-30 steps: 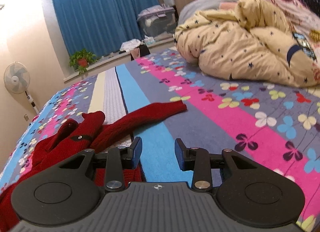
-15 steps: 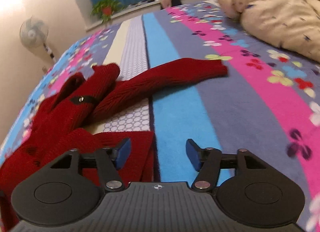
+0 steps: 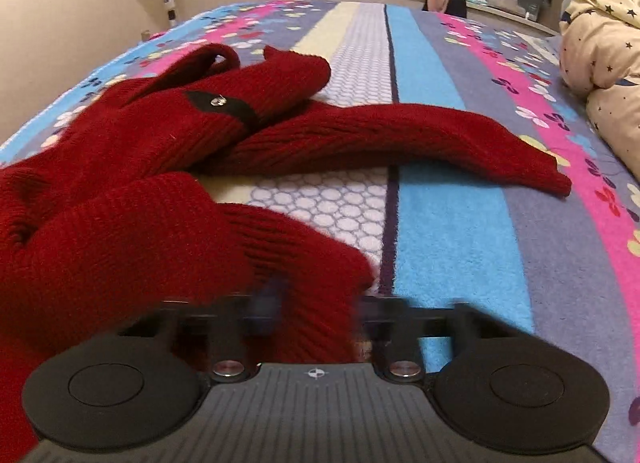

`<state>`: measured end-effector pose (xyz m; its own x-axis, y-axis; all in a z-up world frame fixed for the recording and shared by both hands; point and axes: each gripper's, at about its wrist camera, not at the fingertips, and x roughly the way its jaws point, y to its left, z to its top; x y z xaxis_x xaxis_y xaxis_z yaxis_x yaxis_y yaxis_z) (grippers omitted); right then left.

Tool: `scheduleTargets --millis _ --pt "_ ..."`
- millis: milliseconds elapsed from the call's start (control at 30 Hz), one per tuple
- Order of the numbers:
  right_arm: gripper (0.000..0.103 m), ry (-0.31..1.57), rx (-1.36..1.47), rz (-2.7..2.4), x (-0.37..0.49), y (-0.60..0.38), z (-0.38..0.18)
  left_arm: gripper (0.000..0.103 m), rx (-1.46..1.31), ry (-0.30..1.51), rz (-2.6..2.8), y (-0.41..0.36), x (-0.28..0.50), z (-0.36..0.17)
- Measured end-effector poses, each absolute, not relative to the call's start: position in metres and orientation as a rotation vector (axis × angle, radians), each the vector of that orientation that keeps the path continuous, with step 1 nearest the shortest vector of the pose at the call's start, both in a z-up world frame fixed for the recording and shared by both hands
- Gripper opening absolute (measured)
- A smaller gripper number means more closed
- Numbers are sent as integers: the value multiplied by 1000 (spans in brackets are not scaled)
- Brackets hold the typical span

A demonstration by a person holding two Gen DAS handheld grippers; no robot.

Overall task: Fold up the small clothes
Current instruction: 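Grasp the red sweater hem with the left gripper while the right gripper grasps beside it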

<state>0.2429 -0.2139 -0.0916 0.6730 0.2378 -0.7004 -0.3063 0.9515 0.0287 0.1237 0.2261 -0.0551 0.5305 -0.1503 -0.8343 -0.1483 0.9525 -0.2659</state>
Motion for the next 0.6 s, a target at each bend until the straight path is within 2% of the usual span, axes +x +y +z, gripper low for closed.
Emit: scheduleTargets --millis 67,133,167,300,367,433,533,600 --pt "12 727 -84 311 231 -220 -79 45 -312 1010 -14 224 123 -55" --pt "11 656 -44 295 217 -232 -56 21 -285 997 -26 219 120 -53" --pt "11 614 -9 270 207 -241 -41 18 -282 988 -33 219 118 -51" --pt "10 406 195 80 140 -290 13 14 -330 901 -157 211 102 -33" --pt "11 366 240 -11 109 -308 20 14 -307 876 -229 200 93 -25" --pt "10 479 232 -63 95 -320 7 13 -261 947 -226 192 92 -34" --pt "10 830 192 -83 105 -325 -42 13 -193 1098 -171 184 98 -55" --pt "11 959 177 -46 107 -326 -65 13 -168 1120 -152 182 99 -58"
